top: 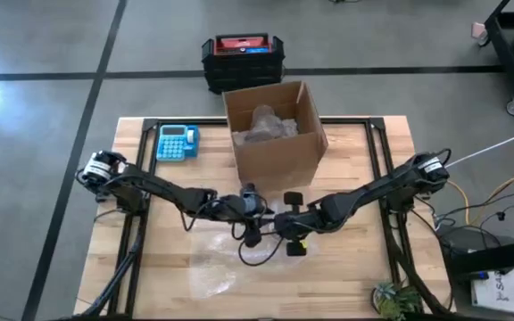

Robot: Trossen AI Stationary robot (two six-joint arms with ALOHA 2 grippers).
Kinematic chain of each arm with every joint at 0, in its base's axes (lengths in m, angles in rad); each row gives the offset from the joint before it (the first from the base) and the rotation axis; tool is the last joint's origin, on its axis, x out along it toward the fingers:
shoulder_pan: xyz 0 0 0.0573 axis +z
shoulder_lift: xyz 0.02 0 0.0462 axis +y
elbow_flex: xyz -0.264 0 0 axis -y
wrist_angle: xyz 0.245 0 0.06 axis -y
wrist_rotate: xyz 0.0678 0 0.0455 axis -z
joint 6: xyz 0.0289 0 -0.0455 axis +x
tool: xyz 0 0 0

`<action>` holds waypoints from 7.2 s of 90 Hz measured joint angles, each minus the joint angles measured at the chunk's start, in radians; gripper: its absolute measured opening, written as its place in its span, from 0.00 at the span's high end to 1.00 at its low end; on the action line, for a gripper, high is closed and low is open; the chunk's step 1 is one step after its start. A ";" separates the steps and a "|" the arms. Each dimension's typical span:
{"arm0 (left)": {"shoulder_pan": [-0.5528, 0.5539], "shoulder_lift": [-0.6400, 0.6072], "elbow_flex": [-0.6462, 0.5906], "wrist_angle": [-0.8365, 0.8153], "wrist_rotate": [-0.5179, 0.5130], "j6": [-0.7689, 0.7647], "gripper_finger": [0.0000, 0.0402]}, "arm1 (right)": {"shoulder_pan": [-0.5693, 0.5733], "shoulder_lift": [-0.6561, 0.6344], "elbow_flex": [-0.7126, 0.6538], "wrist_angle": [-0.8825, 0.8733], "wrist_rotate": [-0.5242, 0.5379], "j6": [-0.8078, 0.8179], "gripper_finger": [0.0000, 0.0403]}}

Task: Wrap mug
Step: Wrap the gray mug with bubble wrap

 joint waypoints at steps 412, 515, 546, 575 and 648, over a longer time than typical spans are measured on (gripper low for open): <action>-0.019 0.147 0.006 0.175 0.080 0.012 0.76 | 0.001 0.077 0.168 -0.276 -0.184 0.067 1.00; -0.019 0.147 0.002 0.177 0.078 0.015 0.76 | -0.063 0.162 0.147 -0.165 -0.236 0.019 1.00; -0.020 0.125 0.000 0.166 0.087 0.003 0.76 | -0.056 0.050 0.188 -0.277 -0.231 0.025 1.00; -0.023 0.002 0.016 0.033 0.118 -0.007 0.76 | -0.024 -0.267 0.078 -0.349 -0.078 0.107 1.00; -0.116 -0.231 -0.079 -0.931 0.339 -0.418 0.45 | 0.053 -0.414 -0.571 0.028 0.258 0.546 1.00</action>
